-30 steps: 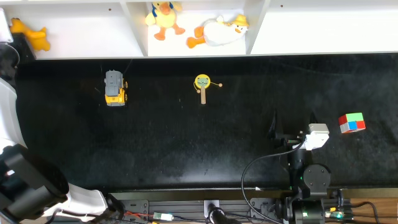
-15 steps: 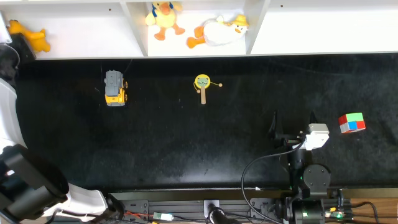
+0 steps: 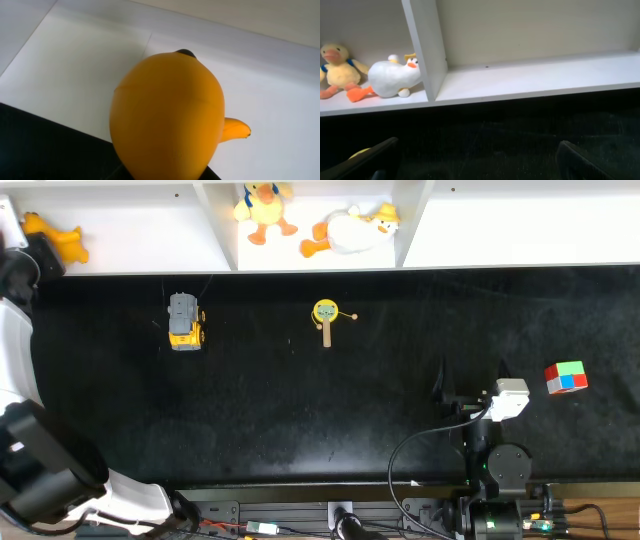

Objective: Store Toys

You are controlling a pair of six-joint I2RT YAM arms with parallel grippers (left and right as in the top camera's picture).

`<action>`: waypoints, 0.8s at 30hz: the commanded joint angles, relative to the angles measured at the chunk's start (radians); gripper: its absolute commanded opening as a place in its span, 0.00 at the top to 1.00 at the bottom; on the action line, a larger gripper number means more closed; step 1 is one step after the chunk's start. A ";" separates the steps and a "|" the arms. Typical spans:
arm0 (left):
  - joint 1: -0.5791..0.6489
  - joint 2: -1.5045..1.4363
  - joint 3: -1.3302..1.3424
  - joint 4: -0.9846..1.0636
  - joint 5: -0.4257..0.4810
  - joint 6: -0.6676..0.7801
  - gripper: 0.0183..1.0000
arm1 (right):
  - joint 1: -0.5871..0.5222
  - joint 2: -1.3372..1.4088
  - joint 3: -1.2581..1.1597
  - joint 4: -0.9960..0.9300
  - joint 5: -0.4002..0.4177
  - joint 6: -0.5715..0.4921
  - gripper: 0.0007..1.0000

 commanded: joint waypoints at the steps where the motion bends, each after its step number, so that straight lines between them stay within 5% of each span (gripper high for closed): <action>1: -0.002 0.017 0.031 0.011 -0.009 -0.026 0.91 | -0.001 -0.008 -0.013 0.005 -0.002 0.004 0.00; 3: -0.002 0.019 0.031 0.011 -0.009 -0.026 0.89 | -0.001 -0.008 -0.013 0.005 -0.002 0.004 0.00; 6: -0.002 0.019 0.031 0.011 -0.009 -0.026 0.69 | -0.001 -0.008 -0.013 0.005 -0.002 0.004 0.00; 14: -0.002 0.019 0.031 0.020 -0.009 -0.026 0.67 | -0.001 -0.008 -0.013 0.005 -0.002 0.004 0.00; 16: -0.002 0.019 0.031 0.021 -0.009 -0.026 0.54 | -0.001 -0.008 -0.013 0.005 -0.002 0.004 0.00; 20: -0.002 0.019 0.031 0.021 -0.009 -0.026 0.52 | -0.001 -0.008 -0.013 0.005 -0.002 0.004 0.00; 24: -0.007 0.019 0.031 0.021 -0.009 -0.025 0.15 | -0.001 -0.008 -0.013 0.005 -0.002 0.004 0.00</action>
